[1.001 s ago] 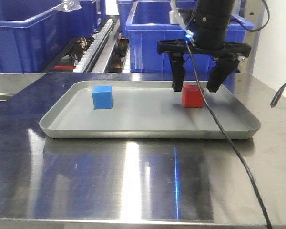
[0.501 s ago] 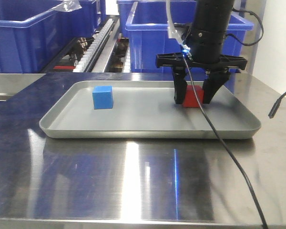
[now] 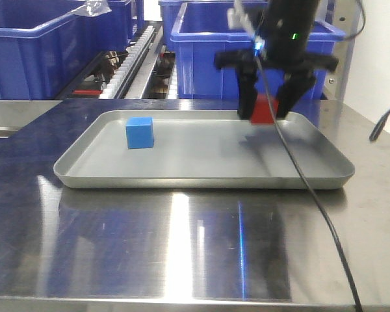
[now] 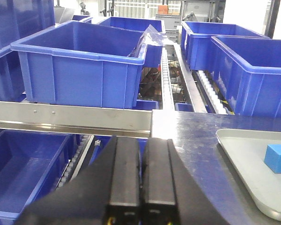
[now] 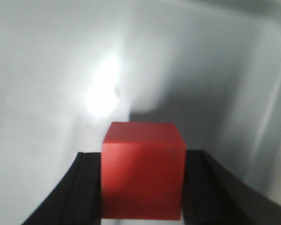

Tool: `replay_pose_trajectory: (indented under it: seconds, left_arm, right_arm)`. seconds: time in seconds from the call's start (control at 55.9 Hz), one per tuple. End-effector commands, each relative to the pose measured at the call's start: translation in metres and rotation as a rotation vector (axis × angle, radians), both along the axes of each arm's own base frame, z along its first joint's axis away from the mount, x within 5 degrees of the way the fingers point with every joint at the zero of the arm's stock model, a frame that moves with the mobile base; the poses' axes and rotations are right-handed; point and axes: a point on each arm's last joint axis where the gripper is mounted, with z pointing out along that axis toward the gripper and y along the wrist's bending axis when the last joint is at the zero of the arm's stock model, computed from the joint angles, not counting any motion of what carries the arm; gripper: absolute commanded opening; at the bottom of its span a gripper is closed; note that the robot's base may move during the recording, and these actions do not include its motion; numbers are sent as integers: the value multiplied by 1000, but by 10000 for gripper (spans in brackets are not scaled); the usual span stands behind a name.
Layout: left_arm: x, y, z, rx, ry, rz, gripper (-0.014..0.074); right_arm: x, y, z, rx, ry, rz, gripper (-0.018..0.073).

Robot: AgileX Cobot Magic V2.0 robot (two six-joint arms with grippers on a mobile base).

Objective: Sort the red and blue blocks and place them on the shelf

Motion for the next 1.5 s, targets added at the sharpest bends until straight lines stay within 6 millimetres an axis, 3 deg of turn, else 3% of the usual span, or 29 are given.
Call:
replay_pose_trajectory:
  seconds: [0.0,0.322,0.536,0.661,0.84,1.073,1.484]
  left_arm:
    - [-1,1,-1,-10,-73,10,79]
    - [-1,1,-1,-10,-73,10,80]
    - [-1,1,-1,-10,-73,10,79]
    - [-1,1,-1,-10,-73,10,80]
    - [-1,1,-1,-10,-73,10,80]
    - [-1,1,-1,-10,-73,10,80]
    - [-1,1,-1,-10,-73,10,80]
  right_arm:
    - [-9,-17,54,27,-184,47,405]
    - [-46,-85,76,55,-471,-34,405]
    - [-100,-144,77,56,-682,-182,405]
    - [-134,-166,75,39,-762,-246,405]
    - [-178,-171,69,-26,-825,-211,405]
    - [-231,-171,58,32,-877,-244,405]
    - [-296,-173,48,71,-1045,-254,405]
